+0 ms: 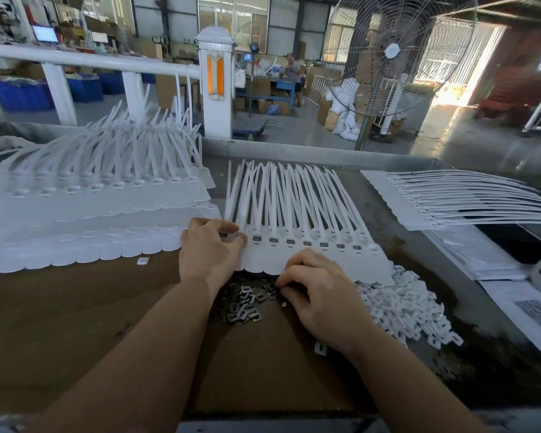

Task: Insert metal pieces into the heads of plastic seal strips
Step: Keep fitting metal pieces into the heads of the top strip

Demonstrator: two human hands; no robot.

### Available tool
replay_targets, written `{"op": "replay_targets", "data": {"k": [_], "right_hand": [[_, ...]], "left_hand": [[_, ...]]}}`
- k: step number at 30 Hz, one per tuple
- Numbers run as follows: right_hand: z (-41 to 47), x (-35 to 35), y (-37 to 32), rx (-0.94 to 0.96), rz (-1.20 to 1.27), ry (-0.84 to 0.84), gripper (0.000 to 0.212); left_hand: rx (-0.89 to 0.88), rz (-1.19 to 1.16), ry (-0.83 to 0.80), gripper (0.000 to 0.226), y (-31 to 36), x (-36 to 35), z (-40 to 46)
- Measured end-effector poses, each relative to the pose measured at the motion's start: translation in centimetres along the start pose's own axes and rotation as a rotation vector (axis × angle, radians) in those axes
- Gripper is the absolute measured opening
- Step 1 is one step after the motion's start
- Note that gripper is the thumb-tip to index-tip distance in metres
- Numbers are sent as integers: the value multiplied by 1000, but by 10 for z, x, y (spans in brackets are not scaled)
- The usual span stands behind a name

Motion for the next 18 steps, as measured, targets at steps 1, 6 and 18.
{"op": "replay_targets", "data": {"k": [1,6,18], "right_hand": [[0,0,-1,2,7,0,9],[-1,2,-1,7,39,6,11],[1,-2,-4,17,26,-33,14]], "left_hand": [[-2,0,0,19,0,0,0],[4,-8,-3,19,0,0,0],[6,-7,1,20,0,1,-1]]}}
Point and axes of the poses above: each hand's wrist, its own z-axis towards the middle knuckle, its own x-axis out of the back of the hand, y = z × x, the point moved 8 cm from there along z, towards the middle knuckle, and after that the axes turned 7 degrees about z, right-handed, at the moved point
